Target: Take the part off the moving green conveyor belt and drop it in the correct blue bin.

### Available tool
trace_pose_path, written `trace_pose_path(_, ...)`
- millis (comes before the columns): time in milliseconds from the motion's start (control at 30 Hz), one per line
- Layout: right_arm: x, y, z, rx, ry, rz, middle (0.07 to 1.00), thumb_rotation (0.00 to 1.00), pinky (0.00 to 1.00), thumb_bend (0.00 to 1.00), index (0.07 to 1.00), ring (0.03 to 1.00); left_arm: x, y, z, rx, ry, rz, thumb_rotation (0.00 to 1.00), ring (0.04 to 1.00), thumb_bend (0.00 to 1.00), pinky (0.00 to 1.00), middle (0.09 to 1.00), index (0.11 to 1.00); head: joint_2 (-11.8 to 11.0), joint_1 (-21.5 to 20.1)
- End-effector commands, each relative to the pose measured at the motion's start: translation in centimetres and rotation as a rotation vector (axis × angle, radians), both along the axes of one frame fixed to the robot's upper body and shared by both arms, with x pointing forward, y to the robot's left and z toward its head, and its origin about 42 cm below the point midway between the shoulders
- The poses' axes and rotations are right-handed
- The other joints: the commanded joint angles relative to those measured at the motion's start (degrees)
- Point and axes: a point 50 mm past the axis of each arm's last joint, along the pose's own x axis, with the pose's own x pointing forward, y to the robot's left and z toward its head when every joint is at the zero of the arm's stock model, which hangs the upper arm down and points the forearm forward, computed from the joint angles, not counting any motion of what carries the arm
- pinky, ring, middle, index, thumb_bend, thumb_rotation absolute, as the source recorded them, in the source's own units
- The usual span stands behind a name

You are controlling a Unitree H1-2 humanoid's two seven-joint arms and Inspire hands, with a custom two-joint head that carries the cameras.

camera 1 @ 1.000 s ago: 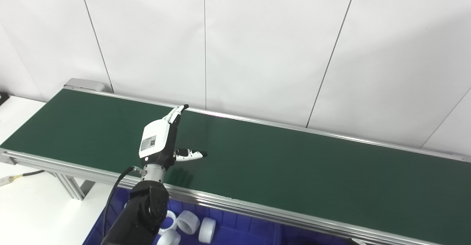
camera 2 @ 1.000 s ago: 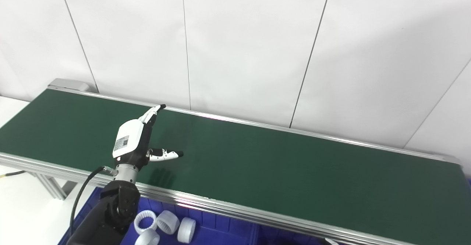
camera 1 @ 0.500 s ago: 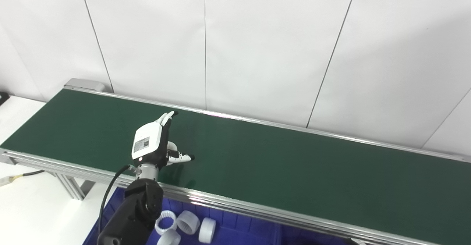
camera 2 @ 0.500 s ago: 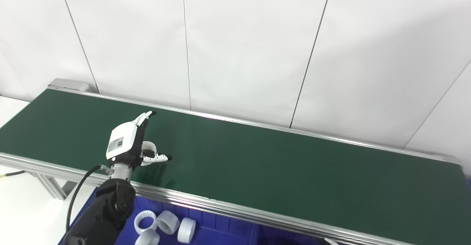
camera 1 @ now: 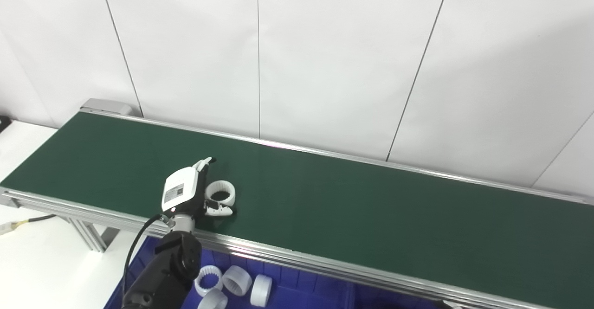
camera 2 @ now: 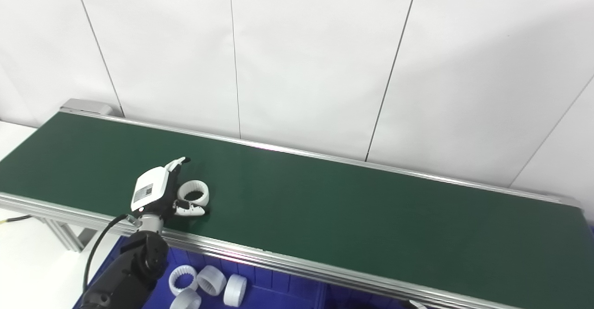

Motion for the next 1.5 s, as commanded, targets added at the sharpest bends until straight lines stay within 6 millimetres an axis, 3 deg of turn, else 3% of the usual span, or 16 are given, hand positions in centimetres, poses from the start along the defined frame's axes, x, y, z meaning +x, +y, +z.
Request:
trace_pose_path(0,0.3,-0.2,1.2,-0.004,-0.083,0.03,0.69,0.21,0.58,0.8,0.821,0.655,1.4,0.8,1.8,0.037,-0.07,0.003,0.08,0.825,0.77,0.74,0.882,0.865,0.03,0.08)
trace_pose_path(167,0.1,-0.1,1.5,-0.006,-0.079,0.025,0.694,0.21,0.59,0.79,0.823,0.663,1.4,0.8,1.2,-0.027,-0.061,-0.009,0.01,0.784,0.72,0.68,0.845,0.829,0.24,0.2)
trace_pose_path(233,0.1,-0.2,1.5,-0.005,-0.079,0.023,0.692,0.21,0.6,0.8,0.821,0.666,1.3,0.9,1.0,-0.093,-0.085,-0.021,0.0,0.633,0.67,0.54,0.716,0.746,0.33,0.23)
trace_pose_path(267,0.1,-0.2,1.5,-0.003,-0.077,0.022,0.694,0.21,0.6,0.79,0.822,0.67,1.2,0.9,0.9,-0.116,-0.093,-0.024,0.0,0.425,0.56,0.34,0.544,0.559,0.31,0.22)
trace_pose_path(367,0.1,-0.2,1.5,-0.002,-0.076,0.02,0.695,0.21,0.61,0.79,0.821,0.67,1.1,0.7,1.0,-0.168,-0.11,-0.05,0.0,0.375,0.52,0.29,0.447,0.52,0.41,0.22)
trace_pose_path(500,0.0,-0.3,1.5,-0.006,-0.075,0.017,0.695,0.21,0.61,0.8,0.824,0.67,1.1,0.3,1.4,-0.214,-0.094,-0.092,0.0,0.413,0.51,0.33,0.464,0.503,0.49,0.29)
trace_pose_path(567,0.0,-0.2,1.5,-0.007,-0.075,0.016,0.693,0.21,0.61,0.79,0.823,0.669,1.1,0.2,1.5,-0.228,-0.083,-0.113,0.0,0.342,0.51,0.27,0.433,0.502,0.55,0.26)
trace_pose_path(833,0.0,0.0,1.5,0.004,-0.086,0.015,0.686,0.2,0.6,0.8,0.821,0.658,0.4,-0.1,2.1,-0.272,-0.075,-0.141,0.0,0.281,0.51,0.21,0.401,0.503,0.82,-0.15)
trace_pose_path(1067,-0.3,0.2,2.0,0.001,-0.081,0.011,0.689,0.21,0.6,0.79,0.822,0.665,-2.3,-0.9,3.5,-0.341,-0.288,-0.175,0.0,0.228,0.51,0.17,0.388,0.495,2.05,-0.78)
trace_pose_path(1267,-0.4,0.4,2.6,0.007,-0.088,0.017,0.691,0.22,0.62,0.79,0.824,0.668,-5.6,-2.3,5.0,-0.363,-0.449,-0.253,0.0,0.238,0.51,0.18,0.395,0.492,5.18,-2.91)
trace_pose_path(1300,-0.4,0.6,2.8,0.005,-0.093,0.018,0.69,0.22,0.62,0.79,0.824,0.667,-6.5,-2.6,5.1,-0.372,-0.455,-0.27,0.0,0.237,0.51,0.18,0.395,0.492,6.91,-4.35)
trace_pose_path(1333,-0.4,0.7,3.0,0.004,-0.096,0.02,0.686,0.22,0.61,0.79,0.823,0.662,-7.0,-2.7,5.2,-0.379,-0.458,-0.281,0.0,0.249,0.51,0.19,0.399,0.493,6.91,-4.35)
trace_pose_path(1367,-0.4,0.7,3.1,0.003,-0.104,0.026,0.681,0.23,0.61,0.79,0.821,0.656,-7.7,-2.8,5.2,-0.388,-0.449,-0.297,0.0,0.261,0.51,0.2,0.404,0.493,8.42,-5.58)
trace_pose_path(1400,-0.4,0.8,3.2,0.003,-0.11,0.03,0.679,0.23,0.61,0.79,0.819,0.654,-8.2,-2.8,5.2,-0.393,-0.443,-0.307,0.0,0.265,0.51,0.21,0.405,0.493,8.42,-5.58)
trace_pose_path(1433,-0.3,0.8,3.2,0.003,-0.116,0.033,0.678,0.24,0.61,0.79,0.818,0.652,-8.8,-2.7,4.8,-0.406,-0.431,-0.32,0.0,0.268,0.51,0.21,0.407,0.493,10.35,-7.16)
trace_pose_path(1467,-0.2,0.8,3.2,0.002,-0.12,0.034,0.676,0.26,0.6,0.79,0.816,0.649,-9.2,-2.6,4.5,-0.415,-0.423,-0.328,0.0,0.282,0.51,0.22,0.414,0.494,10.35,-7.16)
